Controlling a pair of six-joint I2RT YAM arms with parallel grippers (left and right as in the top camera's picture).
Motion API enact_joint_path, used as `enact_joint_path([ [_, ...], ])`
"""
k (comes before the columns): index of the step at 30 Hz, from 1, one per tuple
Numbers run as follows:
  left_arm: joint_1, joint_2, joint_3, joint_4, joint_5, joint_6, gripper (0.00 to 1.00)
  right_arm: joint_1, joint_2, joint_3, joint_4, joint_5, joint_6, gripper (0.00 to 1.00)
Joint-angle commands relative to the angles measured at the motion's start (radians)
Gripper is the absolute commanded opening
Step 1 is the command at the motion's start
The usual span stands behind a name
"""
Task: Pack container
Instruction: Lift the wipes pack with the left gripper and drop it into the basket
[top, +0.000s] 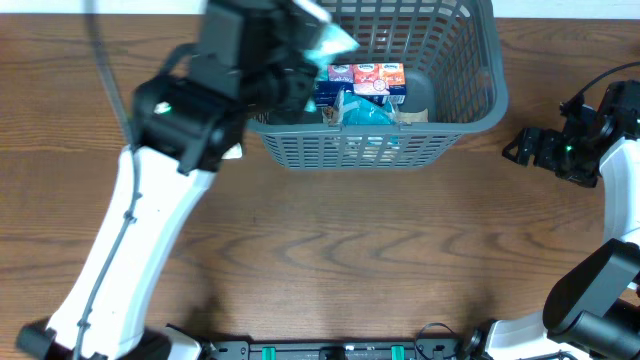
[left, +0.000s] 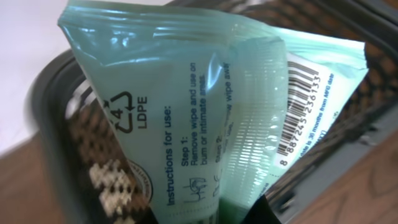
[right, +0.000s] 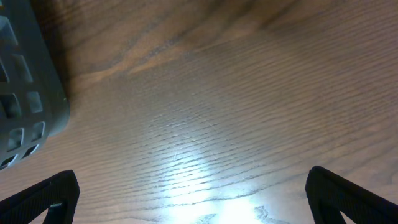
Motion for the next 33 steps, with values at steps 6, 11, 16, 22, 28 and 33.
enact_joint_path([
  [6,-0.102,0.097,0.071,0.013,-0.071,0.369,0.06,0.010,-0.005,-0.001,0.008,-0.008,-0.007,0.99],
  [11,-0.092,0.161,0.071,0.052,-0.100,0.422,0.06,0.010,-0.005,-0.001,0.006,-0.008,-0.008,0.99],
  [16,-0.060,0.220,0.071,0.119,-0.104,0.443,0.06,0.010,-0.005,-0.001,0.006,-0.008,-0.008,0.99],
  [22,-0.012,0.287,0.071,0.159,-0.103,0.463,0.06,0.010,-0.005,-0.001,0.006,-0.008,-0.008,0.99],
  [28,0.008,0.388,0.071,0.154,-0.104,0.463,0.06,0.010,-0.005,-0.001,0.006,-0.008,-0.008,0.99],
  [33,0.007,0.451,0.071,0.154,-0.103,0.462,0.06,0.010,-0.005,-0.001,0.002,-0.008,-0.008,0.99],
])
